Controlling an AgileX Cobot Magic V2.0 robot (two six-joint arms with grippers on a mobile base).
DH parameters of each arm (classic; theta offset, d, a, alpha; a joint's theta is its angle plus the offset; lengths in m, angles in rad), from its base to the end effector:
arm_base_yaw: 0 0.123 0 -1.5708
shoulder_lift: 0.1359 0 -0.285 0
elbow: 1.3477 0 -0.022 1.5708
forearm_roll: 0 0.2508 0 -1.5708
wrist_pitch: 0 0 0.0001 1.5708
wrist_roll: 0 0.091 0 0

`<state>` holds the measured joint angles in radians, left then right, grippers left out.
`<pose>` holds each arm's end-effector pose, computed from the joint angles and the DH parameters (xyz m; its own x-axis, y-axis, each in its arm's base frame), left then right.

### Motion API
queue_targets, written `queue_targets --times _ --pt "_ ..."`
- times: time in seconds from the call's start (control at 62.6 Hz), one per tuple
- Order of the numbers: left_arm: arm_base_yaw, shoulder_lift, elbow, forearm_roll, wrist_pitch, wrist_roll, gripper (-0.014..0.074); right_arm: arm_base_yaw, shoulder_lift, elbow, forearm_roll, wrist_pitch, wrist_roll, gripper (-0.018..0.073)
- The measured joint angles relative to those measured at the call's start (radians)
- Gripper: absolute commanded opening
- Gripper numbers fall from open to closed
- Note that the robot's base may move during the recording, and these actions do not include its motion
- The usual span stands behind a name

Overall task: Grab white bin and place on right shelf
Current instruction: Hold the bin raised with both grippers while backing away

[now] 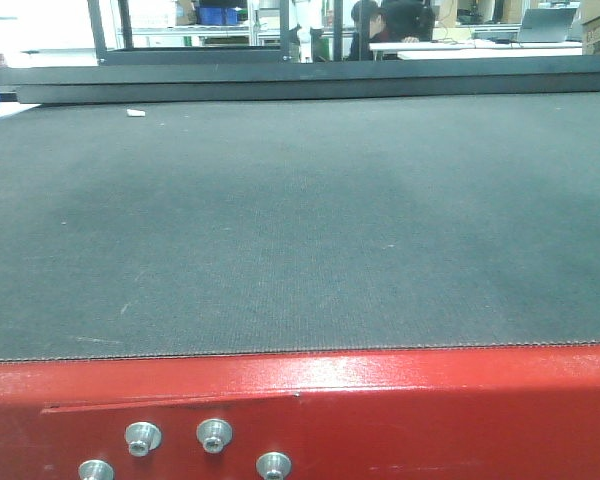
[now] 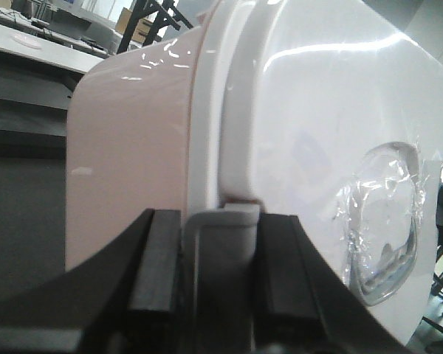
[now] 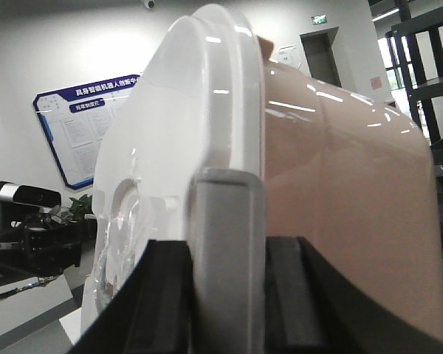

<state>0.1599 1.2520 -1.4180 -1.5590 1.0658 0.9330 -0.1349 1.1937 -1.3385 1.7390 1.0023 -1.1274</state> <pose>0.2380 -0.0423 0.4975 -0.2542 -0.3232 -0.9116 0.7551 0.5226 -0.3958 0.2238 0.0460 0.5026 -0.1036 0.3965 -0.9122 -0.7942 0.5192 0.3158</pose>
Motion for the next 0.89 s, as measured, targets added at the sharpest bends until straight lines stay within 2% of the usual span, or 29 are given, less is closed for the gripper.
queue_targets --times 0.894 --pt "0.000 0.000 0.000 0.002 0.000 0.000 -0.0117 0.000 0.000 0.000 0.000 0.000 0.000 0.0089"
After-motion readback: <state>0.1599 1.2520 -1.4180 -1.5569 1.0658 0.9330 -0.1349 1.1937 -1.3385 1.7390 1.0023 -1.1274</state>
